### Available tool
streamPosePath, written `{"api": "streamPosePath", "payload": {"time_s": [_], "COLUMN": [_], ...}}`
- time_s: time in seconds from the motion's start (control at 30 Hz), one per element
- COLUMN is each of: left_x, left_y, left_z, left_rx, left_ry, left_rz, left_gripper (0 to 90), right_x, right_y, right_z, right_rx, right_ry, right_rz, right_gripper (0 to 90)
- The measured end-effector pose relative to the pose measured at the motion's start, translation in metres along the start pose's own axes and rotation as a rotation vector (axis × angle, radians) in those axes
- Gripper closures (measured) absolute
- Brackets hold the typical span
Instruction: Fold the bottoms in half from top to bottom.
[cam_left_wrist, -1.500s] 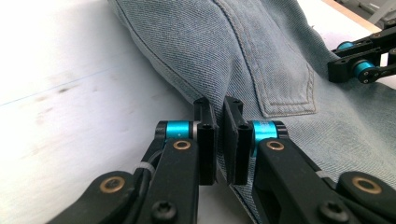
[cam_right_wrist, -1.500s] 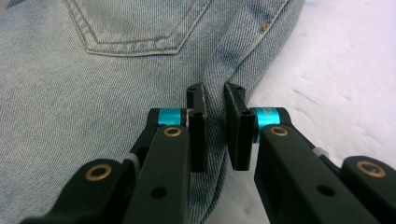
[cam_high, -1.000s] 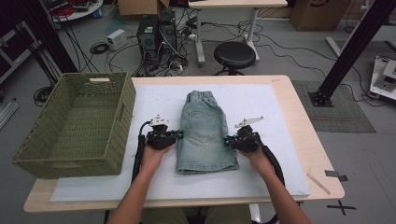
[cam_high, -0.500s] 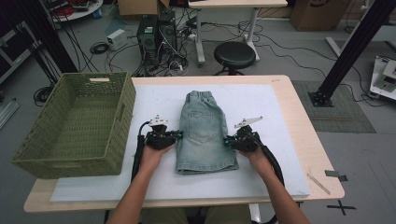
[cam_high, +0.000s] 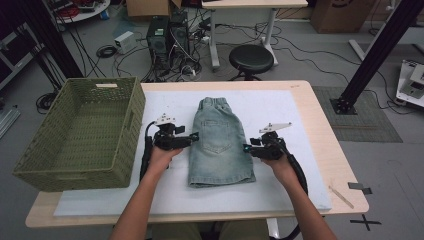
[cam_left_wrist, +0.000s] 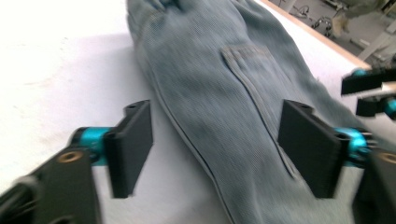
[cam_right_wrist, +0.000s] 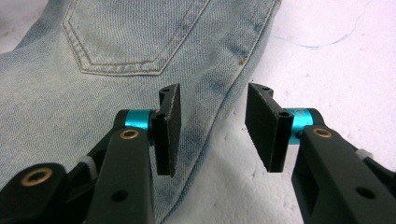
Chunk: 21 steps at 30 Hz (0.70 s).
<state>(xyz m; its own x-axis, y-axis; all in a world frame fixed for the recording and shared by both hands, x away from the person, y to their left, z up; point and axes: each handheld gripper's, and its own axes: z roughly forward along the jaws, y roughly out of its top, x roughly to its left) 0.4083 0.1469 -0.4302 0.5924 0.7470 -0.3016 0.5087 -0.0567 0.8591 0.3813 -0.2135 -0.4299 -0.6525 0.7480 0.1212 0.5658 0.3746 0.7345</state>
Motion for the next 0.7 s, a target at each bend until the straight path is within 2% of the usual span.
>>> {"api": "streamPosePath", "payload": {"time_s": [0.07, 0.1, 0.2, 0.3, 0.4, 0.43, 0.5, 0.53, 0.6, 0.7], "left_x": [0.004, 0.008, 0.010, 0.012, 0.016, 0.016, 0.017, 0.016, 0.015, 0.013], "left_y": [0.002, 0.004, 0.009, 0.011, 0.010, 0.010, 0.011, 0.012, 0.012, 0.017], "left_z": [0.000, 0.002, 0.004, 0.004, 0.005, 0.004, 0.004, 0.003, 0.003, 0.003], "left_rx": [-0.014, 0.012, 0.023, -0.016, -0.014, -0.016, -0.029, -0.036, -0.039, -0.023], "left_ry": [-0.005, -0.002, -0.012, -0.037, -0.044, -0.049, -0.060, -0.063, -0.063, -0.059], "left_rz": [-0.004, -0.002, 0.006, 0.017, 0.006, 0.014, 0.023, 0.040, 0.044, 0.065], "left_gripper": [25.6, 25.6, 25.6, 25.6, 25.6, 25.6, 25.6, 25.6, 25.6, 25.6], "right_x": [0.000, 0.000, 0.001, 0.002, 0.003, 0.003, 0.003, 0.003, 0.004, 0.004], "right_y": [0.000, 0.000, 0.000, 0.000, 0.000, 0.001, 0.002, 0.003, 0.004, 0.005], "right_z": [-0.001, -0.001, -0.002, -0.003, -0.004, -0.004, -0.004, -0.006, -0.007, -0.010], "right_rx": [-0.001, -0.005, -0.010, -0.013, -0.012, -0.013, -0.016, -0.019, -0.020, -0.040], "right_ry": [0.000, 0.005, 0.007, 0.011, 0.007, 0.000, 0.000, -0.008, -0.013, -0.040], "right_rz": [-0.007, -0.009, -0.013, -0.018, -0.026, -0.032, -0.035, -0.041, -0.044, -0.046], "right_gripper": [56.7, 56.1, 55.5, 55.3, 51.5, 46.2, 42.9, 36.2, 34.3, 23.6]}}
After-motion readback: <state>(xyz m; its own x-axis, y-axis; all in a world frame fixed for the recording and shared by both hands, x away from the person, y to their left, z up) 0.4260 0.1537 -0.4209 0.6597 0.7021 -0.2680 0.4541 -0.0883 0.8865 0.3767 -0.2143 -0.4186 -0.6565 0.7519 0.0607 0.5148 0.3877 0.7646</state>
